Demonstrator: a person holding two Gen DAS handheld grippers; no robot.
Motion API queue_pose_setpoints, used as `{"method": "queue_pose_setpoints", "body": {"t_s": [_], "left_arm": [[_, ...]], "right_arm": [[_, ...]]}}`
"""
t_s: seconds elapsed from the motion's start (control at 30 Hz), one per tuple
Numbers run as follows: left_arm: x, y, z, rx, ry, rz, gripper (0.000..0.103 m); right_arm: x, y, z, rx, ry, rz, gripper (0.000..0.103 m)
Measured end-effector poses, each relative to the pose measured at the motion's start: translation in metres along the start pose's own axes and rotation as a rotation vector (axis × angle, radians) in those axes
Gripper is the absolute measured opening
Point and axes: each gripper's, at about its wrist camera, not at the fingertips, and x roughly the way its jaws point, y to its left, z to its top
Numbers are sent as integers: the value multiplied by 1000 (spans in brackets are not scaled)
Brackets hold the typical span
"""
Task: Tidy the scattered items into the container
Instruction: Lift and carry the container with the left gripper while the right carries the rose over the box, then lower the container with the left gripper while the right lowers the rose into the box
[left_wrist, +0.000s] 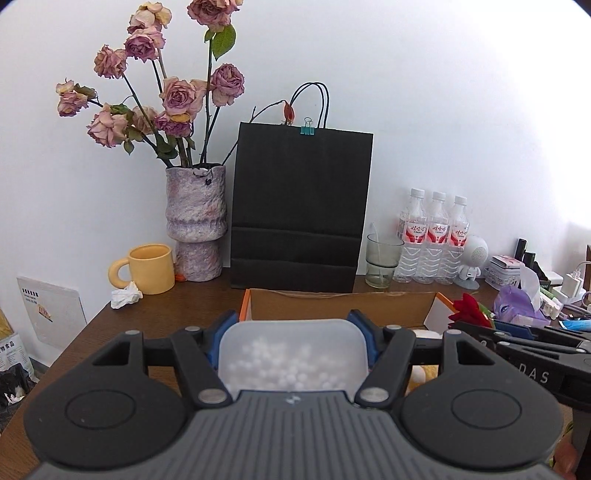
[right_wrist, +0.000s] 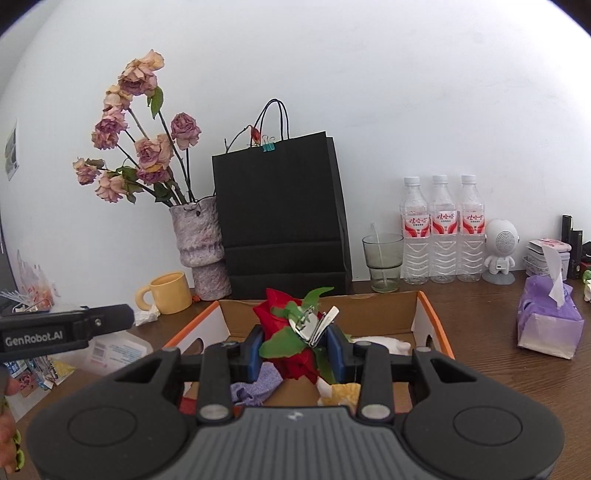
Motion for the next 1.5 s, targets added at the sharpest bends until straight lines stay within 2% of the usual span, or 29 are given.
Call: {"method": "queue_pose_setpoints", "body": {"t_s": [0.13,0.37,0.73,1.1,1.5], "left_arm": [[23,-4,7,4,13,6,67],[68,-15,11,12,57,17,67],[137,-31,15,4,134,47,67],[176,-49,6,35,209,124,67],[191,-49,-5,33,281,190,67]], "right_arm": [[26,-4,10,6,4,-6,34],[72,-33,28,75,22,-38,34],[132,-60,34,130,113,-65,35],[160,-88,18,203,222,-103,35],[161,-93,16,231,253,-86,35]]}}
